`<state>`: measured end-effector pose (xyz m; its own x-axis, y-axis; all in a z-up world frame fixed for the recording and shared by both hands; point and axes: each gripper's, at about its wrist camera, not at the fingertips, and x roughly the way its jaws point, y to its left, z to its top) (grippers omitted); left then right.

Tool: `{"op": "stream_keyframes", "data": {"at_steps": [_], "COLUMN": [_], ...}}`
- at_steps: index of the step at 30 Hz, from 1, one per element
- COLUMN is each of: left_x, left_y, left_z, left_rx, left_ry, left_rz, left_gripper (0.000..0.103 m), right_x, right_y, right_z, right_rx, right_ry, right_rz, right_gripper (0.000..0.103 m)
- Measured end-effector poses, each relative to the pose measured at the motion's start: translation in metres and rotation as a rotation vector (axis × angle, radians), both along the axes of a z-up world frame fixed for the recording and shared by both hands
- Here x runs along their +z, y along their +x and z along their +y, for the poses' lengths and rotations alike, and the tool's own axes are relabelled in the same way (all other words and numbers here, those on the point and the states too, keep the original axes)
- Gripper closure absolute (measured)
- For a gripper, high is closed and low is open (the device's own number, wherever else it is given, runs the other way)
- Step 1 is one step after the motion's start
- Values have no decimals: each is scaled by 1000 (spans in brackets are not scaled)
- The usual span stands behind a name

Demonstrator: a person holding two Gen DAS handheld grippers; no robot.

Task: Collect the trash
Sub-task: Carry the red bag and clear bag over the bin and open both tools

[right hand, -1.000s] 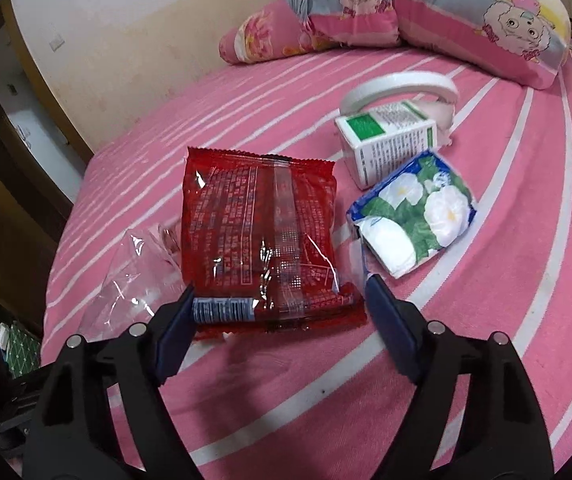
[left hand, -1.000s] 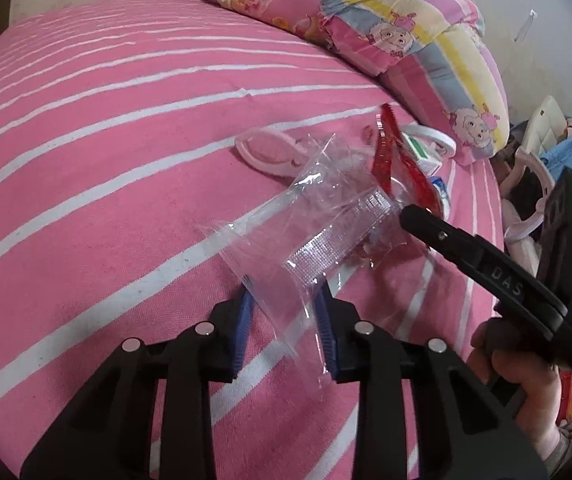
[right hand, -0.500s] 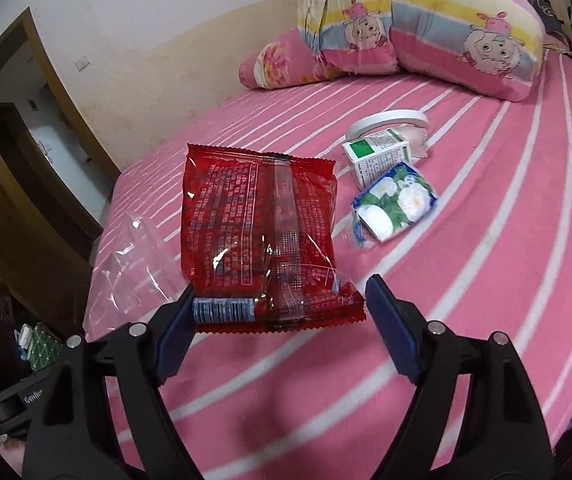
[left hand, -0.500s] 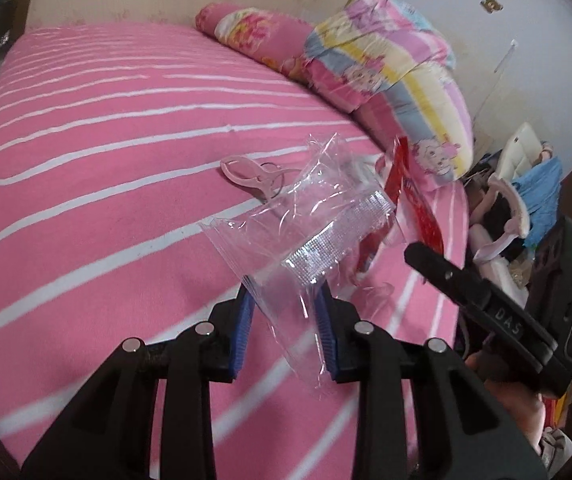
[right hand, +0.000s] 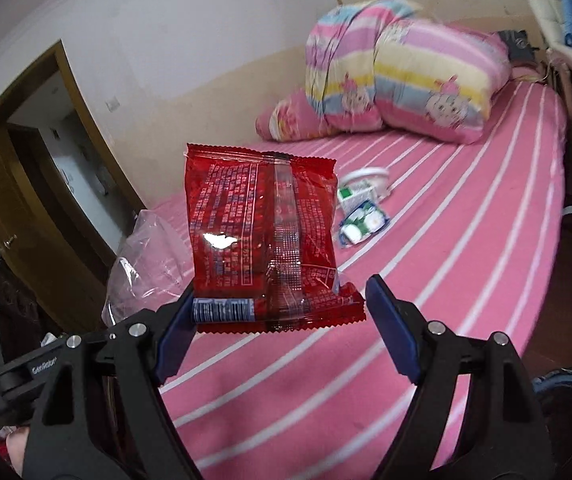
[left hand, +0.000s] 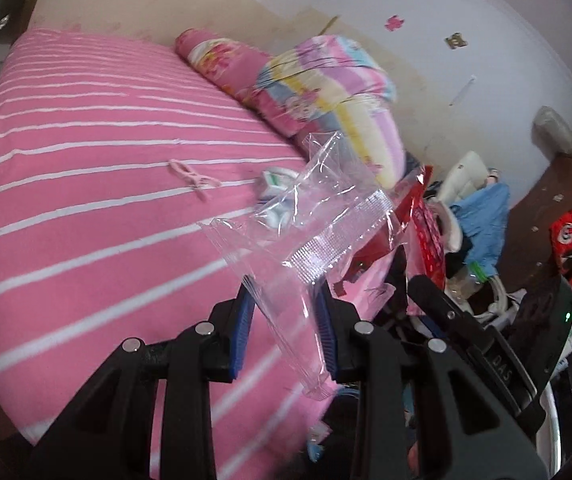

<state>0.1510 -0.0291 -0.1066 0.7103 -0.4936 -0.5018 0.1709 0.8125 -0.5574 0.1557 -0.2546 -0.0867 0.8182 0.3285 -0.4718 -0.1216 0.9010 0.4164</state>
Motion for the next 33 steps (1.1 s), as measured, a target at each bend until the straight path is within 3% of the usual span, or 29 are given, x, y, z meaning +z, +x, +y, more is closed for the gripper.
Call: {"op": "stream_keyframes", "data": {"at_steps": [1,8,14,22,33], "left_x": [7,34,31,0,-72], "left_y": [-8,-49,-66,-69,-63], "left_z": [-5,-50,-92,-161,-252], "left_rx": [-10,-89,-173,-316,-484], "left_ry": [-6,-24,-24,5,87], "left_rz": [-9,-42,-19,86,278], "left_gripper": [74,74,74,74,74], "right_x": [7,27,29,1,-80], "right_y": [-11,-62,-108,-150,-193], "right_z": [-7,-55,-97,-152,-217], "right_rx": [-7,-72,-134,-230,-347], "right_ry": [6,20,16,13,18], "right_rz": [0,2,5,73,264], "right_gripper": [32,34,34,34,34]}}
